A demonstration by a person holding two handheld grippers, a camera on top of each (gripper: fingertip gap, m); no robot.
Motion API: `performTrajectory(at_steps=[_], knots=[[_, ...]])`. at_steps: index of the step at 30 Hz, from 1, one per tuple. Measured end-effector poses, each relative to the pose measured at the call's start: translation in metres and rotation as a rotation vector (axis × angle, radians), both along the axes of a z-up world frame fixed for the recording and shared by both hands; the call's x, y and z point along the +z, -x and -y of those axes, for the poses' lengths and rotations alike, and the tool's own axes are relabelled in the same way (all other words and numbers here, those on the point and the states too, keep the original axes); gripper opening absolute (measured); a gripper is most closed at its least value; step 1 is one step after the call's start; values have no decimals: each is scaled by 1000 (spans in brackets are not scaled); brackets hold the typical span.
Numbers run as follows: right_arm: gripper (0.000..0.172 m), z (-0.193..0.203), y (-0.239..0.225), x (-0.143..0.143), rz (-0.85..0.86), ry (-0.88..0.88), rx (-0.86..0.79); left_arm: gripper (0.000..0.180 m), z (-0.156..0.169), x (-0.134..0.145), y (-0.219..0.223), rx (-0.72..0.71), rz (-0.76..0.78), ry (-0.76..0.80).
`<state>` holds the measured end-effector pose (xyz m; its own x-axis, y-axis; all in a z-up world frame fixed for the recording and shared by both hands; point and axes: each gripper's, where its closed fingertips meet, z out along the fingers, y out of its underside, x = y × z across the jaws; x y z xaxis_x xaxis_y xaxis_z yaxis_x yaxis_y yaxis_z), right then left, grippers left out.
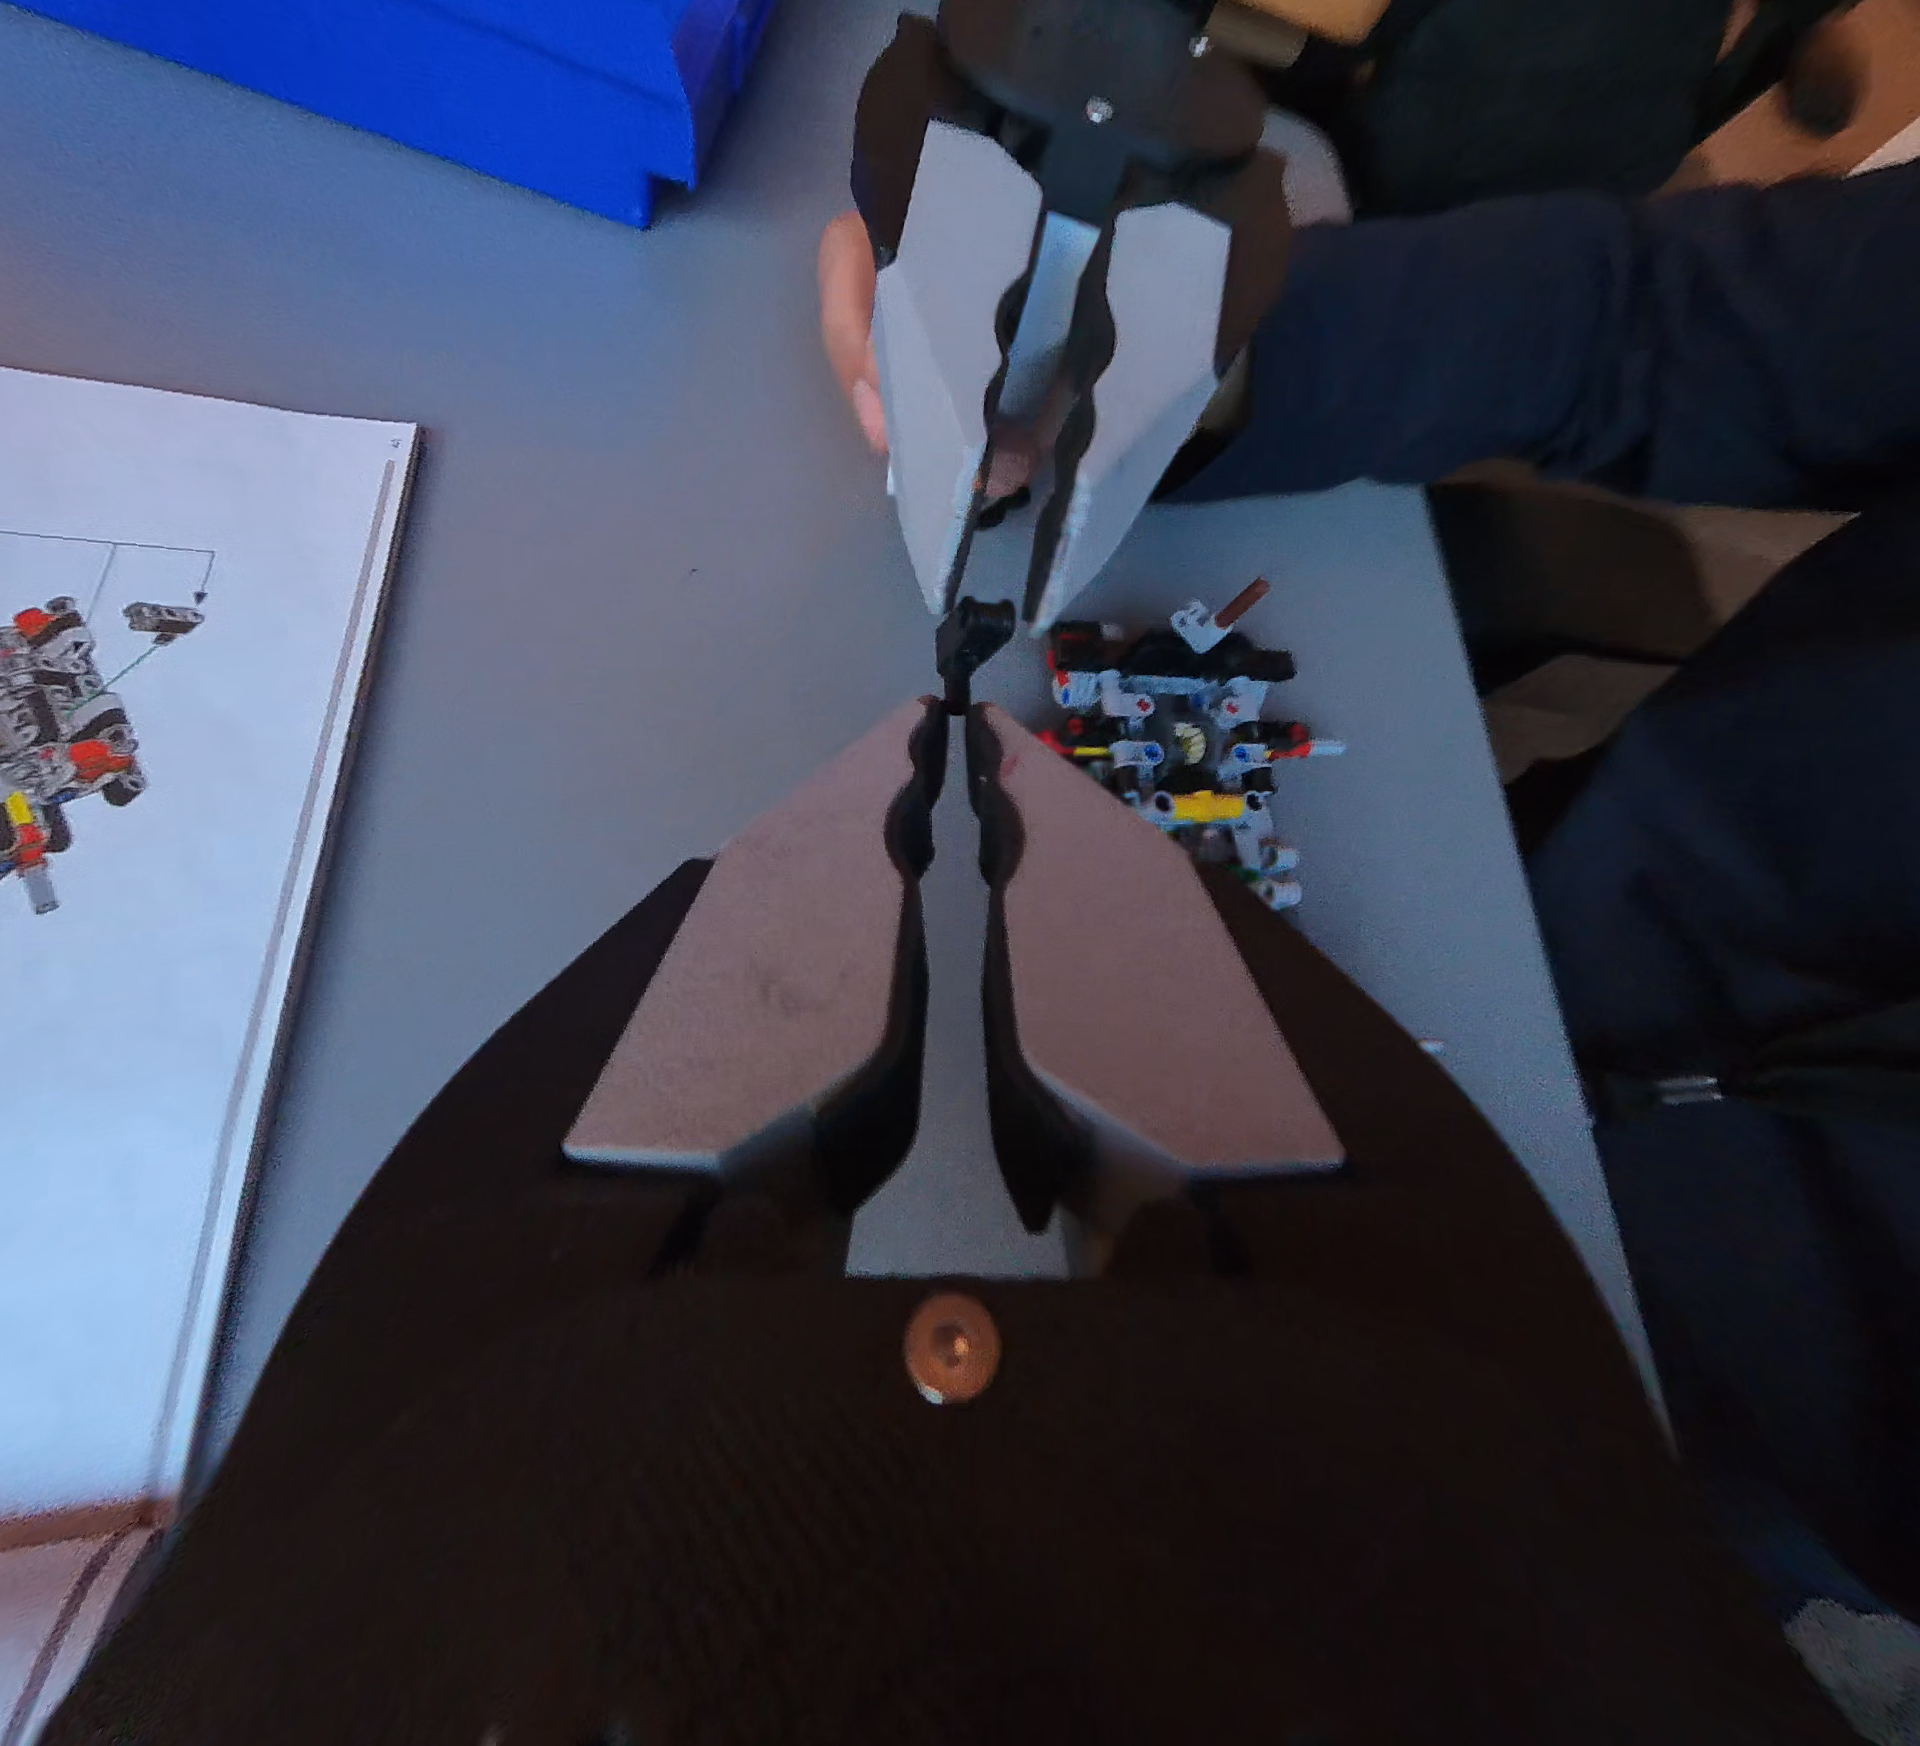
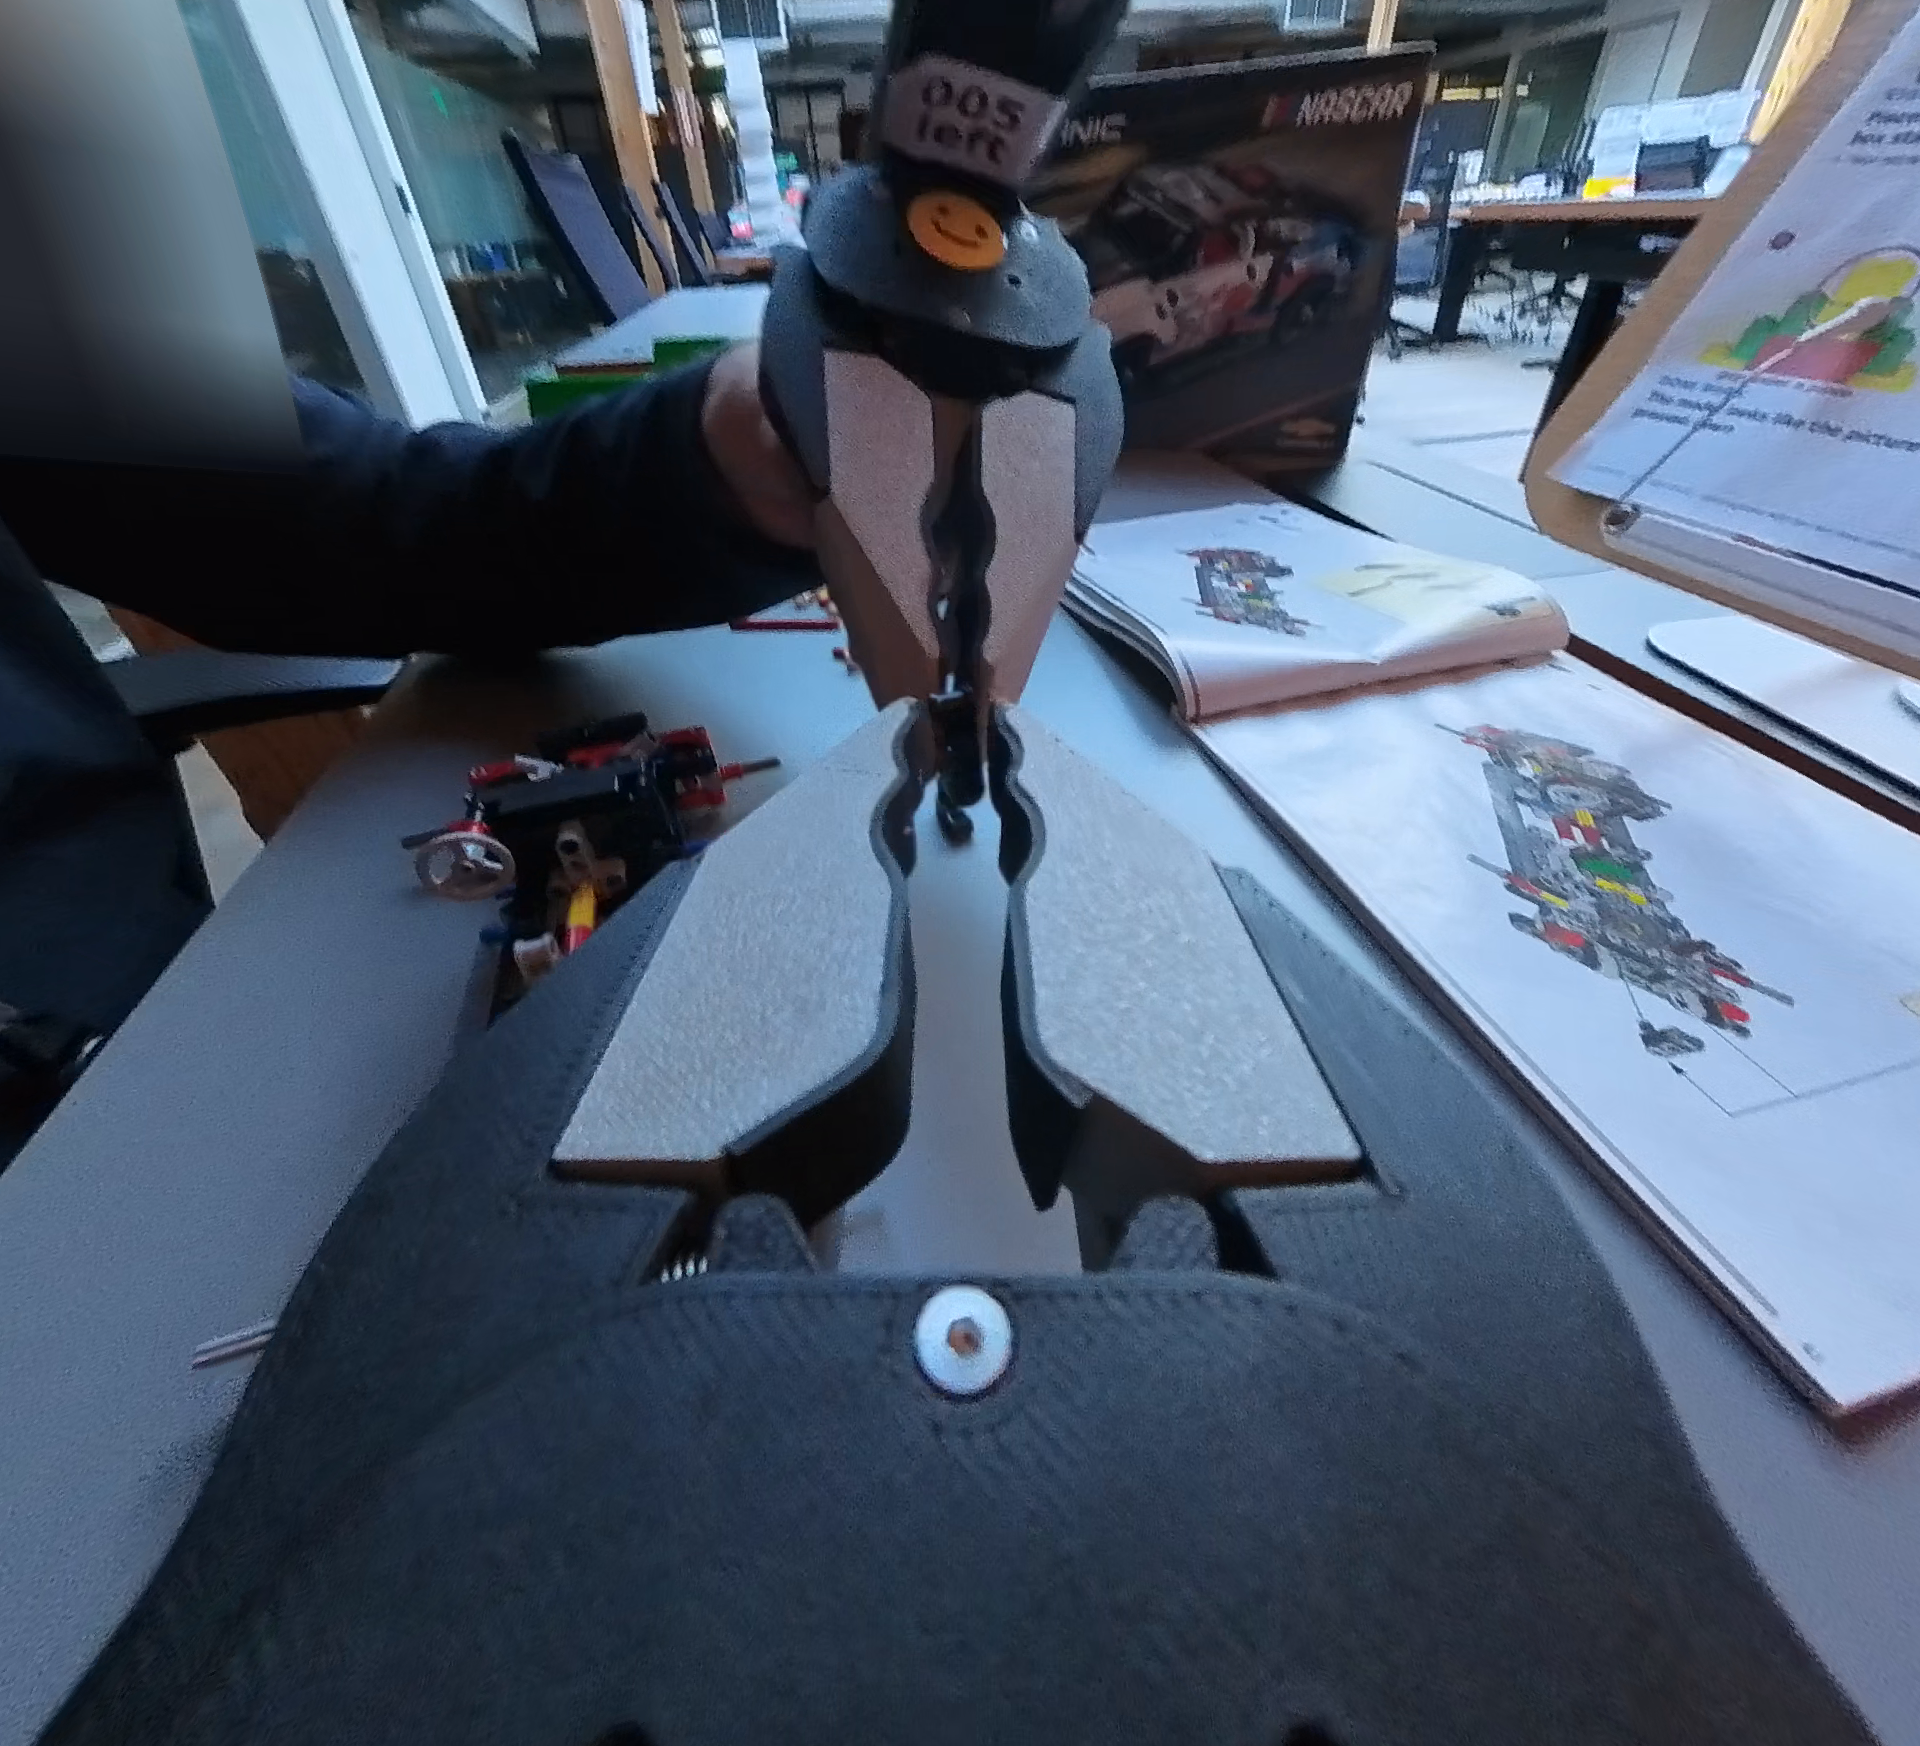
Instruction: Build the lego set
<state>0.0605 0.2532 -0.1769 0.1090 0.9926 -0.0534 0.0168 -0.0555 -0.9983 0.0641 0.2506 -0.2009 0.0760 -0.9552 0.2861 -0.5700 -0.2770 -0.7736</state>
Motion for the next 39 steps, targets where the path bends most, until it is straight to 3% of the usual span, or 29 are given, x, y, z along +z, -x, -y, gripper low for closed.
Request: performTrajectory(at_steps=[17,39], knots=[[6,8,4,-32,254,-126,13,2,8,-20,2,-42,-166,-139],[6,11,2,-37,288,-158,31,2,11,-27,4,-53,-216,-150]])
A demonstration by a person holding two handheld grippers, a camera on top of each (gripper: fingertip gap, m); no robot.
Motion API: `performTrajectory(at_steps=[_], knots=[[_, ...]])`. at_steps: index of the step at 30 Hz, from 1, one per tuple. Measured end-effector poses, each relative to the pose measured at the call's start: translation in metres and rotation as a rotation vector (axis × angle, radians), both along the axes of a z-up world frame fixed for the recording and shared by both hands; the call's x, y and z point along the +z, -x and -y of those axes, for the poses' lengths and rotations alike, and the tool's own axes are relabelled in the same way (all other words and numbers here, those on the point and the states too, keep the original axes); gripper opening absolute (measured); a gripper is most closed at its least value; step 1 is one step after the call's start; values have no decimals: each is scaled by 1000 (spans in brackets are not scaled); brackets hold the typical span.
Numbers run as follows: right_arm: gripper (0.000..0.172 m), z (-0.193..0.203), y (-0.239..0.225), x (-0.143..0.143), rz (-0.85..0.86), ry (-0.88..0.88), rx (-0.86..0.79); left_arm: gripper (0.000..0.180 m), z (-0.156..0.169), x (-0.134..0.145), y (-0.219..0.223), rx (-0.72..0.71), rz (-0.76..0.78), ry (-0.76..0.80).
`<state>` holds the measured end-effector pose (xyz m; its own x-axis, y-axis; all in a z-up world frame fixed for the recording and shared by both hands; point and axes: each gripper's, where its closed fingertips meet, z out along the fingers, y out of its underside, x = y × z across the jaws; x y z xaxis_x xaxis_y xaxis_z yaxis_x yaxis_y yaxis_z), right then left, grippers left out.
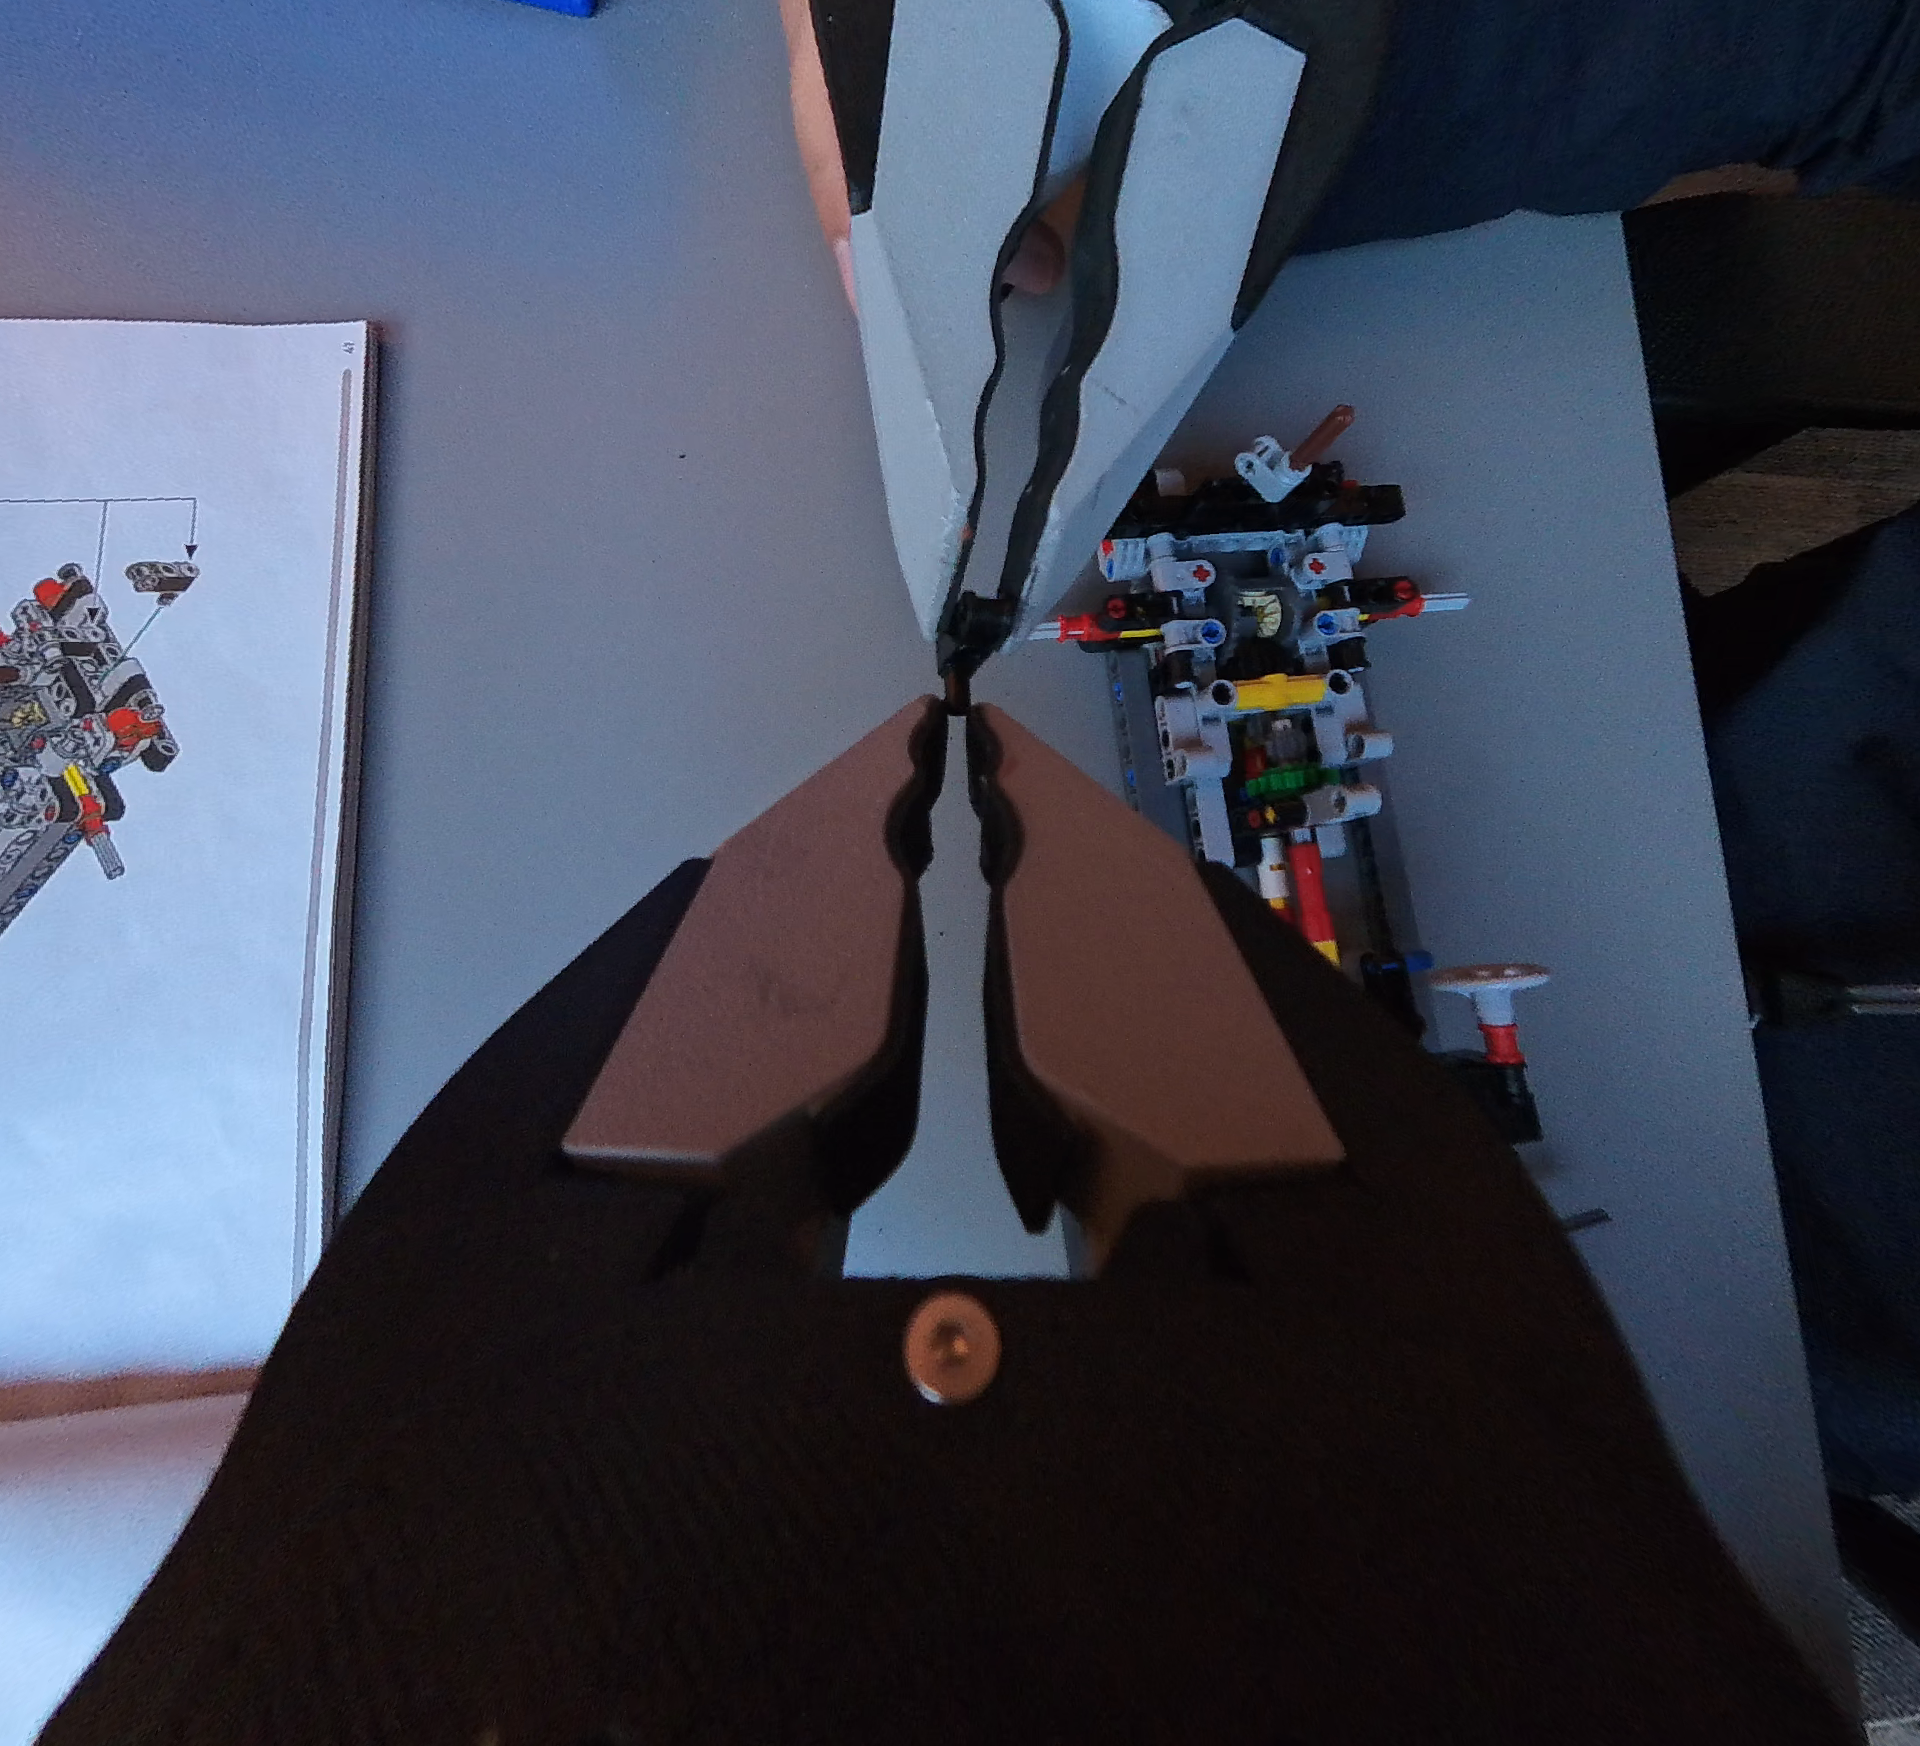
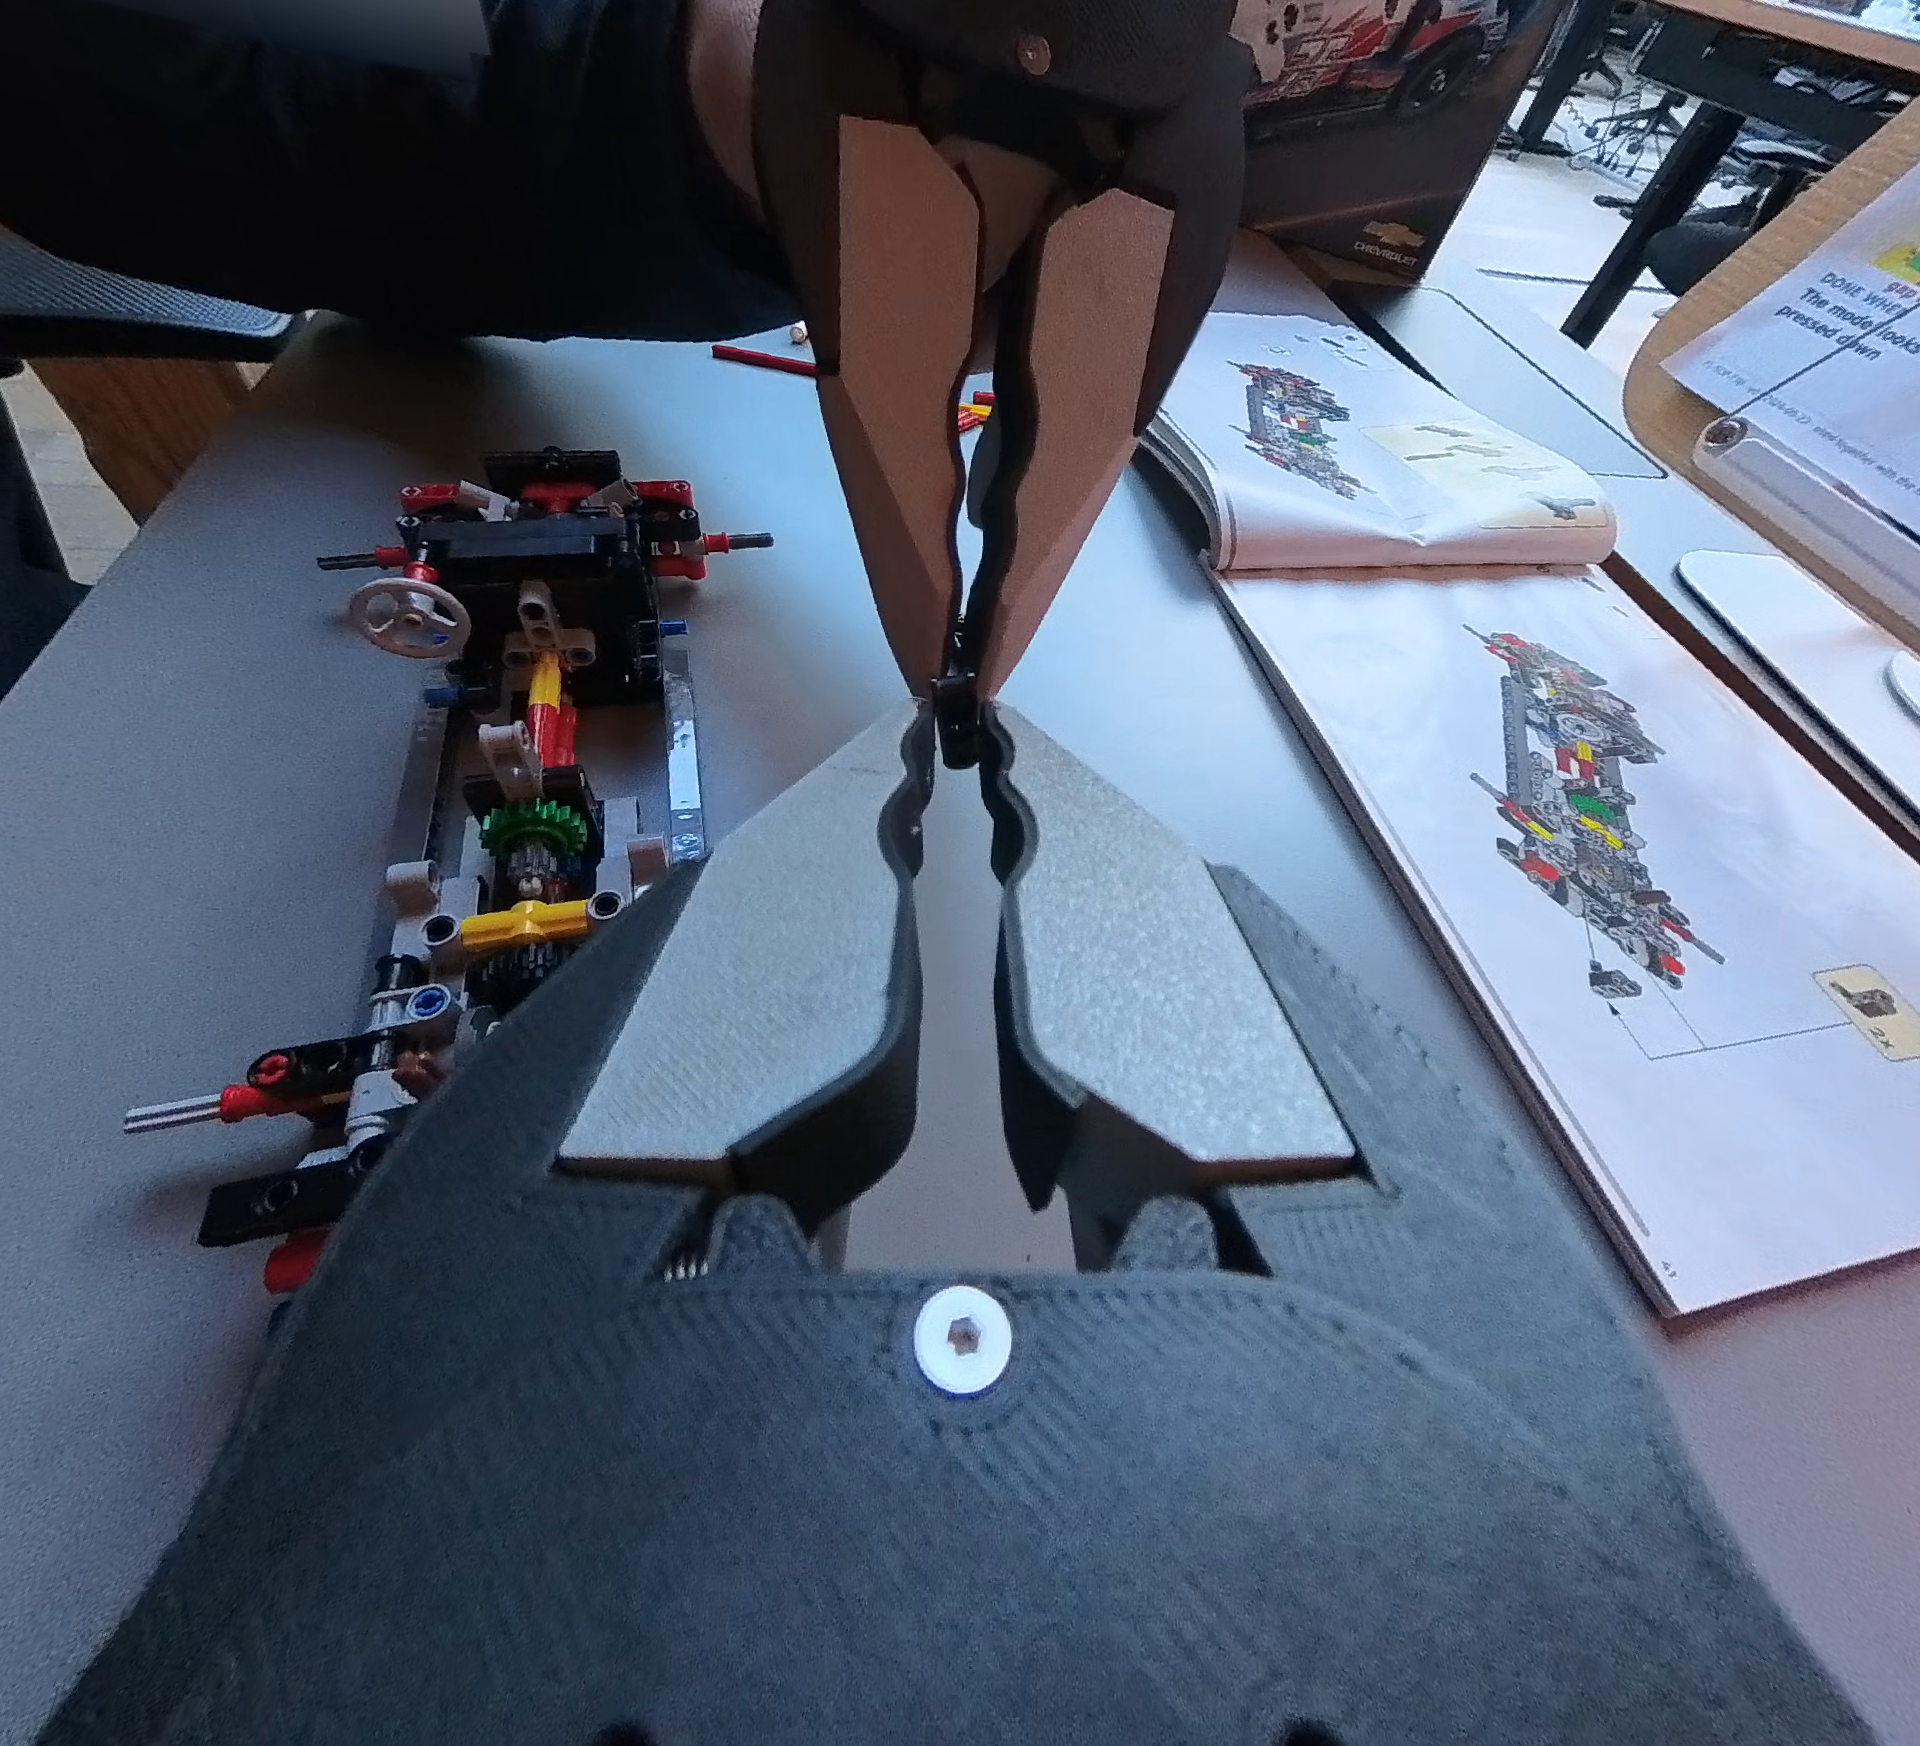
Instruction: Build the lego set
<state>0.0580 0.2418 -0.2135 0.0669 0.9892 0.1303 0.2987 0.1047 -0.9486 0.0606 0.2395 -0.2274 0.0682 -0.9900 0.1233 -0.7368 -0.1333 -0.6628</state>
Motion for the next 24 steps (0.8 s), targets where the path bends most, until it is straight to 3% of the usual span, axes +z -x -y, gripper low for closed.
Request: performTrajectory(at_steps=[10,15,24], knots=[[5,3,-5,9,-35,42,15,3,5,8,-4,-9,59,44],[5,0,-27,17,-32,57,-19,16,7,8,0,-15,35,49],[4,36,-93,0,5,150,12,21,55,-14,-8,-103,-66,142]])
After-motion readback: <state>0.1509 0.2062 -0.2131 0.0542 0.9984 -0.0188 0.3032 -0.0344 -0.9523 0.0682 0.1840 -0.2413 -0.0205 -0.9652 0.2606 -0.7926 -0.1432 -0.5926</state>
